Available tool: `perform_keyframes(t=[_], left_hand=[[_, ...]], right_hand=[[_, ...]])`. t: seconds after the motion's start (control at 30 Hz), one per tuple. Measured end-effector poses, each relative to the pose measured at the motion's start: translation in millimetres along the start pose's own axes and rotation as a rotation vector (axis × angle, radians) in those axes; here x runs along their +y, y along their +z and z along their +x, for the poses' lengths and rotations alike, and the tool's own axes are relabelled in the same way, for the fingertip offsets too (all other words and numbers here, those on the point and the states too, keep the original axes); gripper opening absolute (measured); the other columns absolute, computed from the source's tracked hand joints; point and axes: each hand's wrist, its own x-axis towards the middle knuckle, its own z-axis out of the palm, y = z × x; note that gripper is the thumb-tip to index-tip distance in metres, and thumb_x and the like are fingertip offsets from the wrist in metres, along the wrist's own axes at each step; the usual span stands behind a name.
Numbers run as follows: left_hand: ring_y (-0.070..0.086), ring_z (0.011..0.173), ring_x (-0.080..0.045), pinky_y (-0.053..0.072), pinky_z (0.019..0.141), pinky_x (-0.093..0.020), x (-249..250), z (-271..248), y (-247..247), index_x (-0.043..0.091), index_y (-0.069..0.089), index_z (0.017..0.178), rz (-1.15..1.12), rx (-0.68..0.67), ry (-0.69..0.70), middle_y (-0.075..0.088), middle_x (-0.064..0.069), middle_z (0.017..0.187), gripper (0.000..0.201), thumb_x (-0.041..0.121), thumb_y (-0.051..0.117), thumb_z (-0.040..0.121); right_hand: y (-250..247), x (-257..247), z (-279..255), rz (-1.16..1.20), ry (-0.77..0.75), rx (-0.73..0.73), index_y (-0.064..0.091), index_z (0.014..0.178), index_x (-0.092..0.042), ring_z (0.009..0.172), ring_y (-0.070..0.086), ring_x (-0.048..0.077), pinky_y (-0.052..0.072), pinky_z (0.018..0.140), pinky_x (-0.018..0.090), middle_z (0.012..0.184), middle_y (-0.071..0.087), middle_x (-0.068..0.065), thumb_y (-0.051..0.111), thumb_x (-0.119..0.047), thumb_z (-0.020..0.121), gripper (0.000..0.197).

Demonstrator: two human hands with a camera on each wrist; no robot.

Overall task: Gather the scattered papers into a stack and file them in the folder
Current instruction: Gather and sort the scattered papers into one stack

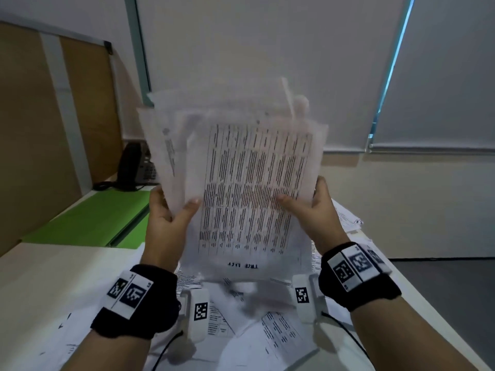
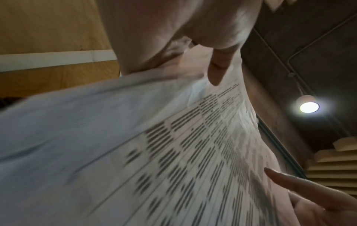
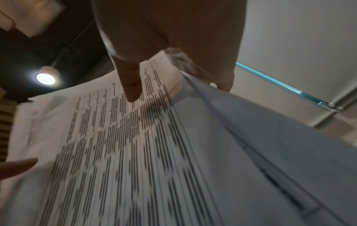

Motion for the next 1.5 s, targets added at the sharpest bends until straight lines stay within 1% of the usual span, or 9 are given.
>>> perform_keyframes(t=[0.17, 0.3, 0.4, 0.63, 0.77, 0.87, 1.0, 1.3, 1.5], left_hand=[[0.06, 0.097, -0.014, 0.047, 0.091, -0.041, -3, -3, -1, 0.041, 0.041, 0.098, 0.06, -0.015, -0.041, 0.06, 0.013, 0.101, 0.042, 0.019, 0.07, 0.076], [0.059, 0.091, -0.006, 0.046, 0.087, -0.035, -8, -7, 1, 0.021, 0.039, 0.116, 0.126, 0.034, -0.032, 0.058, 0.015, 0.098, 0.039, 0.016, 0.063, 0.086], [0.06, 0.089, -0.01, 0.048, 0.077, -0.03, -4, -8, 6, 0.016, 0.04, 0.116, 0.125, 0.07, 0.012, 0.06, 0.01, 0.097, 0.036, 0.018, 0.062, 0.087], [0.053, 0.094, 0.001, 0.043, 0.076, -0.019, 7, -7, 5, 0.027, 0.027, 0.117, 0.133, 0.029, 0.033, 0.053, 0.013, 0.107, 0.053, 0.016, 0.067, 0.083], [0.055, 0.096, -0.006, 0.041, 0.086, -0.031, -1, -8, 2, 0.025, 0.028, 0.12, 0.147, -0.003, -0.06, 0.055, 0.008, 0.111, 0.046, 0.019, 0.06, 0.088], [0.058, 0.096, -0.011, 0.045, 0.09, -0.037, -3, -5, 1, 0.024, 0.031, 0.118, 0.172, 0.027, -0.057, 0.058, 0.012, 0.104, 0.04, 0.023, 0.058, 0.09], [0.056, 0.088, -0.006, 0.043, 0.083, -0.03, -3, -4, 2, 0.017, 0.03, 0.123, 0.181, 0.029, -0.079, 0.055, 0.006, 0.103, 0.046, 0.017, 0.06, 0.089], [0.053, 0.1, -0.019, 0.039, 0.086, -0.028, -18, -12, -3, 0.02, 0.03, 0.112, 0.262, -0.049, -0.154, 0.051, 0.001, 0.114, 0.038, 0.009, 0.058, 0.089], [0.06, 0.11, -0.022, 0.046, 0.098, -0.049, -24, -14, -11, 0.027, 0.047, 0.12, 0.332, -0.135, -0.209, 0.063, 0.0, 0.118, 0.035, 0.017, 0.059, 0.089]], right_hand=[[5, 5, -8, -0.035, -0.013, 0.011, 0.04, 0.123, -0.022, 0.095, 0.066, 0.007, 0.054, 0.082, 0.023, 0.111, 0.064, -0.004, 0.076, -0.024, 0.075, 0.06], [12, 12, -14, -0.063, -0.007, 0.017, 0.043, 0.119, -0.027, 0.104, 0.062, 0.005, 0.051, 0.091, 0.028, 0.113, 0.063, -0.01, 0.071, -0.027, 0.081, 0.047], [18, 4, -19, -0.058, -0.074, 0.081, 0.04, 0.119, -0.032, 0.09, 0.056, -0.015, 0.044, 0.076, 0.006, 0.102, 0.057, -0.024, 0.061, -0.018, 0.09, 0.038], [19, -8, -19, -0.019, -0.127, 0.171, 0.038, 0.117, -0.024, 0.082, 0.064, -0.003, 0.05, 0.063, 0.011, 0.1, 0.063, -0.01, 0.071, -0.022, 0.081, 0.049], [21, 1, -21, 0.011, -0.045, 0.123, 0.037, 0.119, -0.024, 0.091, 0.059, -0.005, 0.047, 0.079, 0.014, 0.104, 0.061, -0.015, 0.071, -0.025, 0.082, 0.05], [27, 3, -20, -0.029, -0.022, 0.093, 0.042, 0.121, -0.023, 0.1, 0.063, 0.01, 0.049, 0.087, 0.028, 0.109, 0.063, -0.009, 0.07, -0.03, 0.082, 0.048], [22, 5, -16, -0.036, -0.001, 0.121, 0.047, 0.109, -0.023, 0.09, 0.065, 0.014, 0.051, 0.074, 0.027, 0.098, 0.065, -0.007, 0.07, -0.033, 0.081, 0.038], [22, 16, -22, -0.057, 0.094, 0.055, 0.043, 0.113, -0.024, 0.083, 0.06, 0.004, 0.044, 0.062, 0.016, 0.097, 0.061, -0.012, 0.065, -0.029, 0.087, 0.034], [23, 19, -23, -0.143, 0.128, 0.012, 0.041, 0.122, -0.019, 0.08, 0.058, 0.003, 0.042, 0.056, 0.012, 0.095, 0.059, -0.009, 0.062, -0.019, 0.089, 0.039]])
